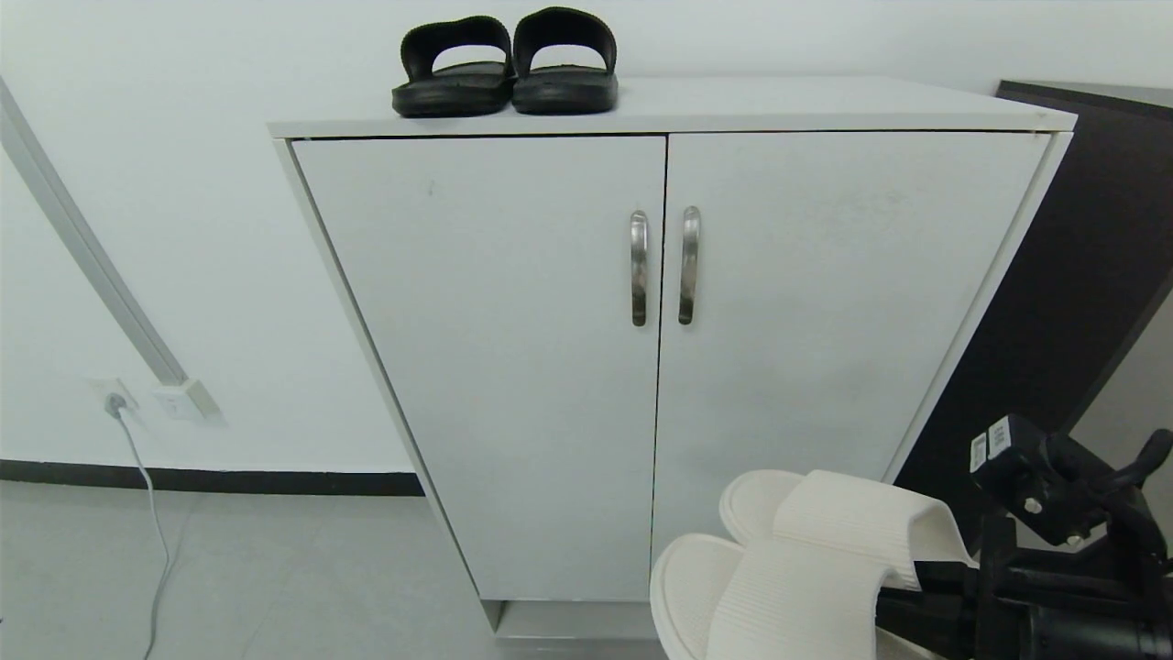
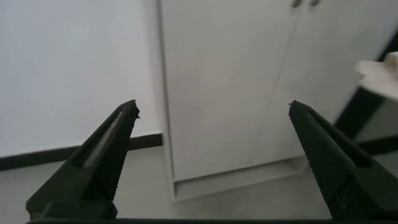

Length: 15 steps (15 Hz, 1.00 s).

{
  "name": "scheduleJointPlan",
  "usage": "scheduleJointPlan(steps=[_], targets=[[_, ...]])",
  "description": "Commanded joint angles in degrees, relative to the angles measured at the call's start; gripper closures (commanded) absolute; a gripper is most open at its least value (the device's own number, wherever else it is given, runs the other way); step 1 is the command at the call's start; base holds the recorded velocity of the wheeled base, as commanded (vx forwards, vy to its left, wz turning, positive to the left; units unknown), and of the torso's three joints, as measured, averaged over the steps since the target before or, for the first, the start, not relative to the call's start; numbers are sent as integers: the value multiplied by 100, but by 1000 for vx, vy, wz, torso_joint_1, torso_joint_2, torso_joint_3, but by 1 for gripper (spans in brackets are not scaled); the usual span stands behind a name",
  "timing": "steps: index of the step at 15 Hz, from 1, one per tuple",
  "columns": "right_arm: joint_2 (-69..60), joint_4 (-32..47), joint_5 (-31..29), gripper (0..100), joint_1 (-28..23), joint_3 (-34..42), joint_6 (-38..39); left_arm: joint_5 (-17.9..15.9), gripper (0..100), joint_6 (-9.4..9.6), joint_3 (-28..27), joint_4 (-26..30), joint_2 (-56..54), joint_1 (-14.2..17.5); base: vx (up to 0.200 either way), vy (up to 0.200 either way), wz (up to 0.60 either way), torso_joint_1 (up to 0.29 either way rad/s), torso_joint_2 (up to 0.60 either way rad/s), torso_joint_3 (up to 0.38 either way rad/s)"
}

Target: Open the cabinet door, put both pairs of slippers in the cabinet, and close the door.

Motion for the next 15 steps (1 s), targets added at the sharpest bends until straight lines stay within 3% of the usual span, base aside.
scheduleJointPlan(steps=[1,2,4,8,9,11,15], targets=[[-7,-8,-1,100,6,-2,-8,-1124,0,55,-690,-548,1768,-17,0,0,0,0,0,0],[-16,-16,-1,100,-3,7,-8,-1546,0,73,-927,-636,2243,-78,0,0,0,0,0,0],[-16,-43,25,100,6,25,-34,-1862,0,90,-1288,-961,3060,-456,0,0,0,0,0,0],[37,-43,25,100,-3,51,-113,-1432,0,73,-2114,-1893,4519,-2188,0,0,0,0,0,0],[37,-43,25,100,-3,51,-104,-1159,0,38,-2395,-1999,4862,-2645,0,0,0,0,0,0],[28,-51,25,100,-3,51,-113,-1018,0,-138,-2896,-2060,5337,-3357,0,0,0,0,0,0],[37,-51,25,100,-3,51,-104,-1080,0,-499,-3942,-2069,6304,-4051,0,0,0,0,0,0]])
